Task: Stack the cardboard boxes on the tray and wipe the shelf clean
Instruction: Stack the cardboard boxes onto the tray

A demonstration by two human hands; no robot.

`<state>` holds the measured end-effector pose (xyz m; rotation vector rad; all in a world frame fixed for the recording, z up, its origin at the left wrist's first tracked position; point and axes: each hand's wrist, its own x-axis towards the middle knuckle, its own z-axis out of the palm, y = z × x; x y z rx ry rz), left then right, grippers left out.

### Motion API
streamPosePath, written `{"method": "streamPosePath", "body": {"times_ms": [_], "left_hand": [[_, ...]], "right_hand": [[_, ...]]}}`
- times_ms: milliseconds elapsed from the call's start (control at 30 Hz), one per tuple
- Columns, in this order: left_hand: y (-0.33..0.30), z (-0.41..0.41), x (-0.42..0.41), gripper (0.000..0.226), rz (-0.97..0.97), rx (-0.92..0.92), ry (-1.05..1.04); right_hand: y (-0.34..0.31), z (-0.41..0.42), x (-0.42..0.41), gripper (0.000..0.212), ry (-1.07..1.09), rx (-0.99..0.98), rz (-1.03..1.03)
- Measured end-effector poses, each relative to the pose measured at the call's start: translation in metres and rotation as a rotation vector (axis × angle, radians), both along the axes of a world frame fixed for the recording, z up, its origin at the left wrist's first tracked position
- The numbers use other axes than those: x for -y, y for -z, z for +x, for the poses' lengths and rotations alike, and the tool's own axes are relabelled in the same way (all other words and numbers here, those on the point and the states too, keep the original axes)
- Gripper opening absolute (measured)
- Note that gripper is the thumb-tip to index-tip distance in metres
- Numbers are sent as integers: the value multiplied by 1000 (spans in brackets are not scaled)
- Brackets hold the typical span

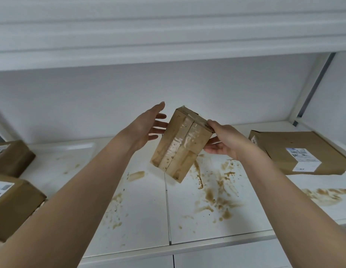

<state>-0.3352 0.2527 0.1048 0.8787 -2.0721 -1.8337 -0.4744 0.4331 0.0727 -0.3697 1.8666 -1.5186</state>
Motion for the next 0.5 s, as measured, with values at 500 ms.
{"method": "streamPosePath", "body": {"times_ms": [500], "left_hand": [[76,25,40,28,144,16,-214]], "right_hand": [[74,36,82,39,-187,-337,-135]]}}
